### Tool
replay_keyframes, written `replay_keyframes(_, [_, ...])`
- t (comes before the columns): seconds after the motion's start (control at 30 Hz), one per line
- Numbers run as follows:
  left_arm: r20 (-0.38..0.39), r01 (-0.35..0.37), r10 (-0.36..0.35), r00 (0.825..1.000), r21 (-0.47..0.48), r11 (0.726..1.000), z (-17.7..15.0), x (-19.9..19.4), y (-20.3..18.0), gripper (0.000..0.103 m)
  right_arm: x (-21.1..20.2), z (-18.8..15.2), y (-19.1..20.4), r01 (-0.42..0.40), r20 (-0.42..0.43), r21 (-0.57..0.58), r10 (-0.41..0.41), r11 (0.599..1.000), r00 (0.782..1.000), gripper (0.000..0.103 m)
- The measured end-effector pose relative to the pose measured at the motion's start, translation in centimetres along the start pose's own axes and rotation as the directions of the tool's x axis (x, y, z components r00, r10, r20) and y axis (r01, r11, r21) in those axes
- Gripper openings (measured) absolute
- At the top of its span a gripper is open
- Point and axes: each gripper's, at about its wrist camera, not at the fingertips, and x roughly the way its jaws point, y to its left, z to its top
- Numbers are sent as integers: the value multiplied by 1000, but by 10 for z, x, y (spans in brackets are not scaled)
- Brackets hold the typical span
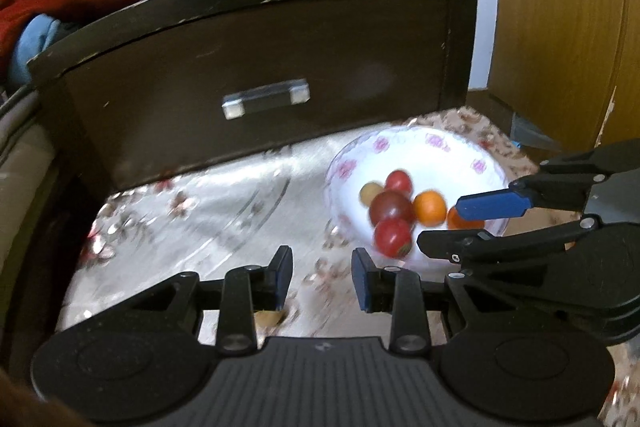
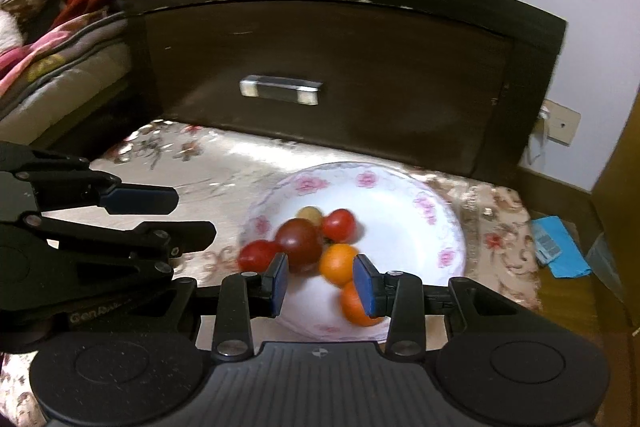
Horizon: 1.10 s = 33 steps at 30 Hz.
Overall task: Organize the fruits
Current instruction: 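Raise both open tools away from the bowl, then close left tool on the orange while right tool grasps the brown fruit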
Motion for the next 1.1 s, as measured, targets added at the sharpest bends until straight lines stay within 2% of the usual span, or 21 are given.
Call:
replay_keyframes(0.13, [-18, 5, -6, 1000, -52, 999, -16, -10, 23, 47, 0, -3, 20, -44, -12, -40, 44, 998, 999, 31])
replay_keyframes(0.27, [-36, -20, 18, 999, -71, 997, -33, -15, 47, 48, 0, -4, 37, -92, -20, -58, 91, 994, 996, 37])
replay_keyframes(0.43, [-70, -25, 19, 997, -80, 996, -50, -15, 68, 48, 4, -9, 65, -152, -39, -113, 148, 982, 988, 37])
replay_keyframes(0.57, [-92, -20, 14, 996, -61, 998, -59, -13, 74, 48, 16, -9, 82, -174, -55, -148, 168, 974, 984, 37])
replay_keyframes(1.1, [-125, 2, -10, 992, -64, 998, -72, 9, 79, 48, 78, 10, 102, -217, -97, -135, 205, 967, 974, 36])
